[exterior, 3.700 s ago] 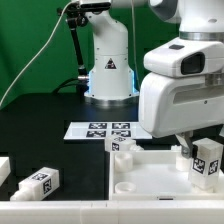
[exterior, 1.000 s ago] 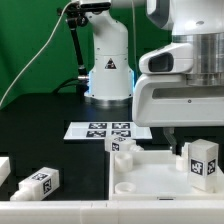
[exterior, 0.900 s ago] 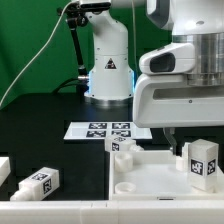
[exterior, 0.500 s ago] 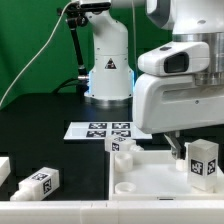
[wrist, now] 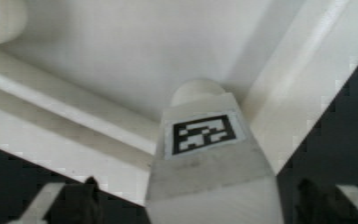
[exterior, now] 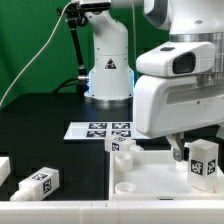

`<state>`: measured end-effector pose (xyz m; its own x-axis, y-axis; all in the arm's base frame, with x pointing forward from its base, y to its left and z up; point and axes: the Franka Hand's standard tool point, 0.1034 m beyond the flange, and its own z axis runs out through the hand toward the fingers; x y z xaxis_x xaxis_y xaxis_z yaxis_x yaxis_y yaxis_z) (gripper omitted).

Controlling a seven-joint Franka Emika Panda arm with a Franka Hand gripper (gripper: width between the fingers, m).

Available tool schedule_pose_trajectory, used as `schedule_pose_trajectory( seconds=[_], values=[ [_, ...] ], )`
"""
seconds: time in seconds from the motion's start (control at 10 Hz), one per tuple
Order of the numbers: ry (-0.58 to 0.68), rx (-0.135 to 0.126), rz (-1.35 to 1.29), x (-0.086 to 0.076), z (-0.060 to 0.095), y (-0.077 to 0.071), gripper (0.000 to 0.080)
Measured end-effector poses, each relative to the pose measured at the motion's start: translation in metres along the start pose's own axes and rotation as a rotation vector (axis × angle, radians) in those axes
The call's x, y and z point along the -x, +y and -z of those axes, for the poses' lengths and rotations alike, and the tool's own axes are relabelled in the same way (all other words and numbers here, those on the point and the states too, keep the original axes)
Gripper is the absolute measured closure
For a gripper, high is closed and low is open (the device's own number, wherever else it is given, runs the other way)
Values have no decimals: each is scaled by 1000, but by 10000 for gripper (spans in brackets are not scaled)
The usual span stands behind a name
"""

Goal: Assemble one leg

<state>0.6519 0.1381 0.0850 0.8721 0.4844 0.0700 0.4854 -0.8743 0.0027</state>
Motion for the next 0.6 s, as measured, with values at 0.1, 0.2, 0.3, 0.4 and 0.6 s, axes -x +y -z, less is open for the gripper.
schedule_pose_trajectory(
  seconds=[0.1, 0.2, 0.3, 0.4, 0.6],
  values=[
    [0, 0, -9, 0, 0, 0, 414],
    [0, 0, -33, 0, 0, 0, 515],
    [0, 0, -34, 0, 0, 0, 515],
    [0, -1, -47, 0, 0, 0, 515],
    [8, -10, -270, 0, -1, -2, 515]
  ],
)
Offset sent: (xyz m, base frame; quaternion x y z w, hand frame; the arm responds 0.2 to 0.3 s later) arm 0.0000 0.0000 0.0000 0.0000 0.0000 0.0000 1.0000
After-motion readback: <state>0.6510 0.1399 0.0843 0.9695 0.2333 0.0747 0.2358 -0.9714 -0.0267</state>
